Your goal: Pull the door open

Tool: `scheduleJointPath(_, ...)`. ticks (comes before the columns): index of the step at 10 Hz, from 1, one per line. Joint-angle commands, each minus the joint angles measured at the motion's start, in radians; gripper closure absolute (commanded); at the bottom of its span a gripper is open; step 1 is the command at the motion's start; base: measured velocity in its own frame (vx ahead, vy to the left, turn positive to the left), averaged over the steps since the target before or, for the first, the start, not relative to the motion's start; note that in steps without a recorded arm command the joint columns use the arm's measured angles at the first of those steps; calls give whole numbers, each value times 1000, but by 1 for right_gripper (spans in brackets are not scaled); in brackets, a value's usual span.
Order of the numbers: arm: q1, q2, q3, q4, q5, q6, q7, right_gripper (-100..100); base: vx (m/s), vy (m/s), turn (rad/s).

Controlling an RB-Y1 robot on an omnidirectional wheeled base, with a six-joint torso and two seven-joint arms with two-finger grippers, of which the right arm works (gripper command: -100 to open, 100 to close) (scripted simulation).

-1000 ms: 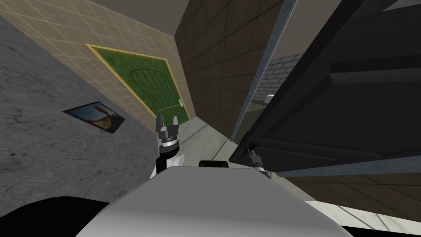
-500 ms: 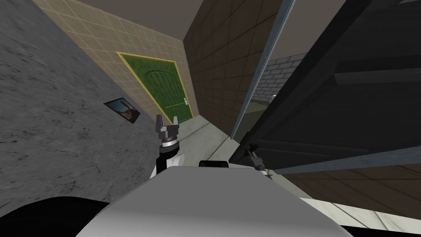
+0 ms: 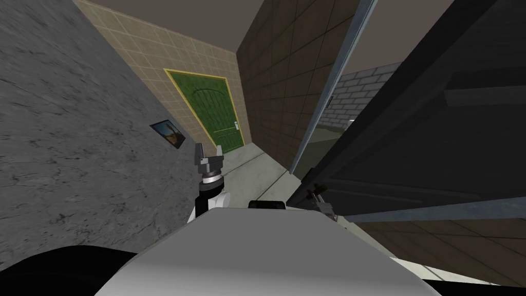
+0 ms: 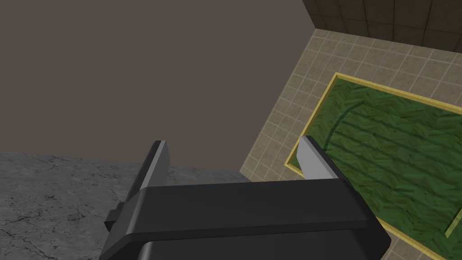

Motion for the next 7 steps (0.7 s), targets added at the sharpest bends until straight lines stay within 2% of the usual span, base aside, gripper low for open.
scheduleJointPath(1, 17, 4, 16, 32, 6, -42, -16, 100, -65, -43, 109)
scheduleJointPath(7, 91, 2, 59, 79, 20, -168, -43, 100, -92, -36, 126)
